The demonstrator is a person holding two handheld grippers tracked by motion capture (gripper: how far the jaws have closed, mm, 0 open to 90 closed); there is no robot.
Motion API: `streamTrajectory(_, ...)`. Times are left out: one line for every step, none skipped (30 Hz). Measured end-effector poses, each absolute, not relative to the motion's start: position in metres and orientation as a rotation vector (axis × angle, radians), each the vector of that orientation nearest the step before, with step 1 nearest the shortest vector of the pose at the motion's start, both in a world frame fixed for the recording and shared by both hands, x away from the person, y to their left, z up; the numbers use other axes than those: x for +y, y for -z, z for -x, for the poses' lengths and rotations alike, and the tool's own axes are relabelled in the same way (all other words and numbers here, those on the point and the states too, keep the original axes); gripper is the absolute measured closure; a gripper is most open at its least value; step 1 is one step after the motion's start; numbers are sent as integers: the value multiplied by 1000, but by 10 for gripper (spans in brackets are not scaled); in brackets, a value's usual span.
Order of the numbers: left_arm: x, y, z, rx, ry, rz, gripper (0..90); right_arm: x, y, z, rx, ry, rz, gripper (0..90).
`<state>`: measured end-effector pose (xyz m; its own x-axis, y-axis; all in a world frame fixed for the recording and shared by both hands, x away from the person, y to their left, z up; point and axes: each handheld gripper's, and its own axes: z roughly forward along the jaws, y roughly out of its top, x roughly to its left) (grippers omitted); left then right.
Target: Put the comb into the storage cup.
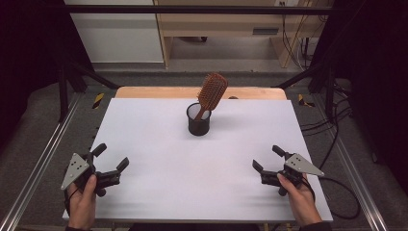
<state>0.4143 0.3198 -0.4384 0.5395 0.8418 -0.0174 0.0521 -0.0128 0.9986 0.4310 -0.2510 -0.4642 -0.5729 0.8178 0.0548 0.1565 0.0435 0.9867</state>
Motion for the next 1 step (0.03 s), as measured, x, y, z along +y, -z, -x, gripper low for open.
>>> streamTrajectory(319,438,-414,814,-751,-1466,12,-250,465,-431,1789,-1570,-982,43)
